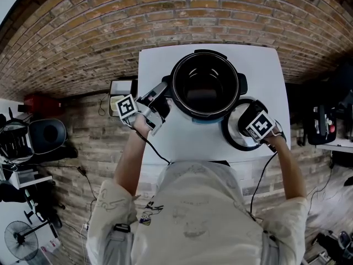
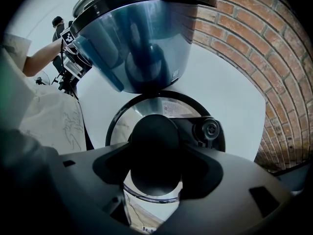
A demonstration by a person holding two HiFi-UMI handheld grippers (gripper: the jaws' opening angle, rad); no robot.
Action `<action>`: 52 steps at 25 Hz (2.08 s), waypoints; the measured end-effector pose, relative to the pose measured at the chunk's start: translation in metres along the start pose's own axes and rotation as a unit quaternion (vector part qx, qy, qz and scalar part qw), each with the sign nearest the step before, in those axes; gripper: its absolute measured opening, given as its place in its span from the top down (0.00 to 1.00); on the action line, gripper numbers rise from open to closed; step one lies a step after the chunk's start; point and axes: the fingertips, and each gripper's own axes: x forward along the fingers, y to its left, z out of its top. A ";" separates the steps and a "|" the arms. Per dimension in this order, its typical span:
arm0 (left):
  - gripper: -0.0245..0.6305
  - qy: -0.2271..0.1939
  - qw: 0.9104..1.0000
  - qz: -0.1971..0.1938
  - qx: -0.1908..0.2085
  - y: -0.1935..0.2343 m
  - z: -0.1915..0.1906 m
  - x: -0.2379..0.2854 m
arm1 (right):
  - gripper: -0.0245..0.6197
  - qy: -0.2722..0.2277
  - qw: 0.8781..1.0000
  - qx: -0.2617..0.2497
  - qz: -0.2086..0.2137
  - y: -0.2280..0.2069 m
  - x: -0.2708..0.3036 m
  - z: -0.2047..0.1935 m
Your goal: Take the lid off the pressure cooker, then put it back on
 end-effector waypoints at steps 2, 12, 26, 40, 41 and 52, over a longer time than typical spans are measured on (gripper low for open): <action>0.86 0.000 1.000 0.000 0.001 0.000 0.000 0.000 | 0.50 -0.003 1.000 -0.001 0.001 0.000 0.000 0.000; 0.86 0.001 1.000 0.001 0.001 0.002 0.000 0.000 | 0.51 -0.002 1.000 -0.001 -0.001 0.000 0.001 0.000; 0.86 -0.003 1.000 0.001 -0.003 0.001 0.002 0.000 | 0.51 0.002 0.999 0.033 -0.010 -0.025 -0.046 -0.020; 0.86 -0.003 1.000 -0.004 -0.002 0.003 0.002 0.000 | 0.51 -0.013 0.998 0.041 -0.053 -0.059 -0.147 -0.026; 0.86 -0.003 1.000 -0.006 -0.002 0.002 0.002 0.000 | 0.51 -0.018 0.997 0.043 -0.054 -0.061 -0.156 -0.023; 0.86 -0.005 1.000 -0.008 -0.002 0.002 0.001 0.000 | 0.51 -0.083 0.994 -0.013 -0.071 -0.050 -0.250 0.033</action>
